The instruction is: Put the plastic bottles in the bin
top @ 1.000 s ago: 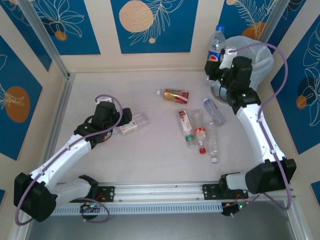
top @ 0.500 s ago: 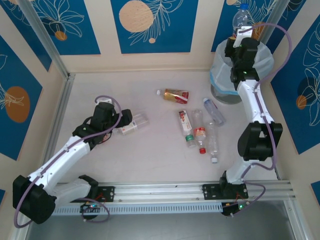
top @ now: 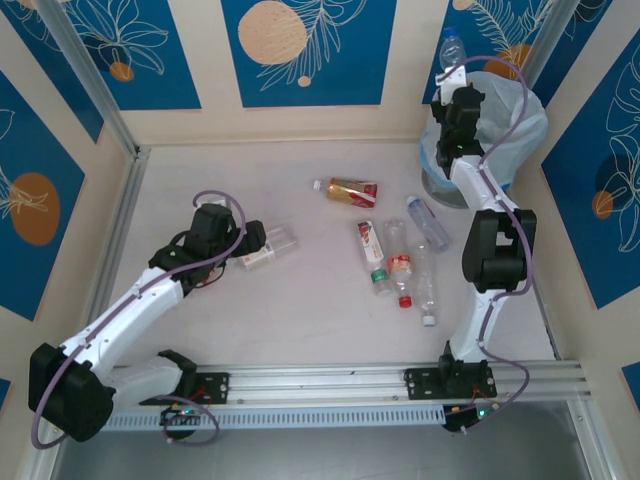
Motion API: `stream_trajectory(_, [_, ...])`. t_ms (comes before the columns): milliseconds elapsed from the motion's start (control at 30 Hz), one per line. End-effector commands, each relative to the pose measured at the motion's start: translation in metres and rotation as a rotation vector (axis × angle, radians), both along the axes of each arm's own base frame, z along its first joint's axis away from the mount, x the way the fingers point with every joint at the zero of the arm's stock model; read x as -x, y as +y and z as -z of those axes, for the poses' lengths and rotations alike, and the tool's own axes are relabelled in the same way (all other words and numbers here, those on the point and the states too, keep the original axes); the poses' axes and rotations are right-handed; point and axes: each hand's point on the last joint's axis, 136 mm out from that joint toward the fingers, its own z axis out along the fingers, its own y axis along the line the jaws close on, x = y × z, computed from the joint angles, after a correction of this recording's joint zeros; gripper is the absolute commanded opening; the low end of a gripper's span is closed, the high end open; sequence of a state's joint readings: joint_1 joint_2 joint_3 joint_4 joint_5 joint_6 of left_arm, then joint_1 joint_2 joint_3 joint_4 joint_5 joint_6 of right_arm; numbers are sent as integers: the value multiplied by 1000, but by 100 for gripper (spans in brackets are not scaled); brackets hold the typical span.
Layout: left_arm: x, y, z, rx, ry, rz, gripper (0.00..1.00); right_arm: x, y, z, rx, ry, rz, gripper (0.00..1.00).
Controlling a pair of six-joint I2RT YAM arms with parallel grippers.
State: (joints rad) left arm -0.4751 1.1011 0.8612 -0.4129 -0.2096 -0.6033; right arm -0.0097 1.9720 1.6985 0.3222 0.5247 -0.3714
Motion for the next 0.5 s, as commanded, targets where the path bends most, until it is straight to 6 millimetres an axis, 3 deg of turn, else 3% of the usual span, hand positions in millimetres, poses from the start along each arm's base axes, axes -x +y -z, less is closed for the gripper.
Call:
stream_trajectory(0, [-1, 2, -5, 9, 9, -16, 99, 6, -29, -12, -47, 0, 69, 32])
stream_trajectory(200, [-3, -1, -5, 20, 9, -11, 99, 9, -36, 8, -111, 96, 64, 45])
stream_trajectory(367, [-5, -5, -3, 27, 20, -1, 99, 11, -36, 0, -141, 107, 66, 65])
stream_trajectory(467, [-5, -7, -2, 35, 25, 1, 99, 12, -37, -7, -154, 100, 66, 69])
